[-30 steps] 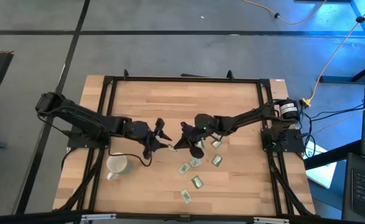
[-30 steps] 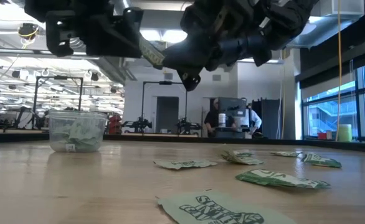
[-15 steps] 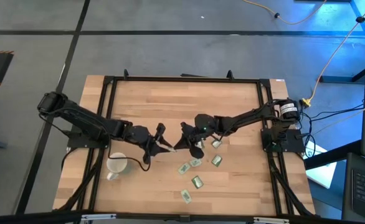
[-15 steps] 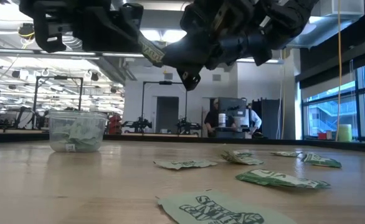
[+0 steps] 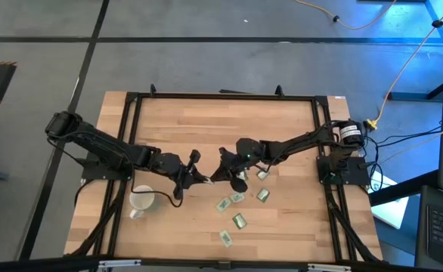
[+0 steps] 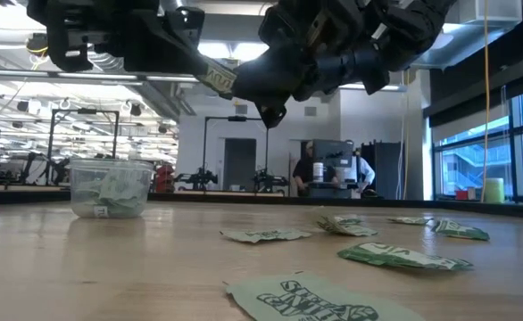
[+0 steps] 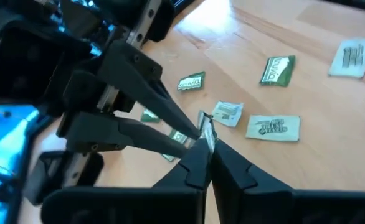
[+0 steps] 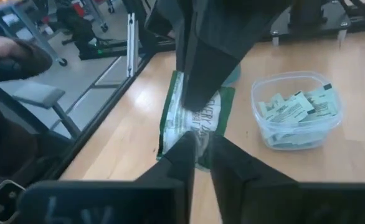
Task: Pick and place Stevia / Truvia into bins
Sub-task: Put the dark green stevia packet into the transparent container
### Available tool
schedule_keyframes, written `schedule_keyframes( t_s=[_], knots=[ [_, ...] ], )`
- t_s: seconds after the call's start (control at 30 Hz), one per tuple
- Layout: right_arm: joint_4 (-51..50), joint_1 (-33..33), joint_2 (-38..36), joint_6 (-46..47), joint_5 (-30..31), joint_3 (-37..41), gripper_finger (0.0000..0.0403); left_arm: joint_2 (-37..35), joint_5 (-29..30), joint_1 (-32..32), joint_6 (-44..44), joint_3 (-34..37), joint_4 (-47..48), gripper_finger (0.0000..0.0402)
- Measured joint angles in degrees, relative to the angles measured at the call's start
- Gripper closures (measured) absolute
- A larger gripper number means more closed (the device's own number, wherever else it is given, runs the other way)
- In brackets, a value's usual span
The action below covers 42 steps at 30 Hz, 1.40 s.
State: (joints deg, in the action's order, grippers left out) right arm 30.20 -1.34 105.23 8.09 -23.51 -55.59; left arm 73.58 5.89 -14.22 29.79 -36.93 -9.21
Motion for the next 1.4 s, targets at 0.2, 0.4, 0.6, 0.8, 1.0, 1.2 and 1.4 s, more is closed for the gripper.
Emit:
schedule_keyframes(
  t_s=[0.2,0.4,0.6,0.8,1.0,1.2,1.4],
  knots=[
    [-6.95,1.64,-0.02,-3.25,3.57,-0.07,0.0283,-2.53,0.06,0.58,-17.00,0.00,5.62,0.0396],
    [-18.14,4.02,-0.02,-2.36,7.96,-0.09,0.0262,-8.03,-2.22,3.62,-34.33,0.00,21.49,0.0396],
    [-23.57,4.96,-0.02,-2.48,11.27,-0.07,0.0264,-12.31,-8.24,8.24,-48.78,0.00,34.35,0.0397],
    [-23.64,4.87,-0.02,-2.02,11.15,-0.07,0.0264,-10.37,-11.35,12.29,-51.14,0.00,39.22,0.0397],
    [-26.21,4.87,-0.02,4.81,10.94,-0.07,0.0264,-5.79,-17.43,15.63,-51.73,0.00,38.97,0.0394],
    [-32.23,4.32,-0.02,-3.92,11.52,-0.04,0.0264,-2.82,-17.42,18.15,-50.17,0.00,39.44,0.0376],
    [-39.18,1.87,-0.27,-7.05,19.95,-0.04,0.0264,-2.78,-17.40,20.03,-46.63,0.00,39.51,0.0356]
  ],
)
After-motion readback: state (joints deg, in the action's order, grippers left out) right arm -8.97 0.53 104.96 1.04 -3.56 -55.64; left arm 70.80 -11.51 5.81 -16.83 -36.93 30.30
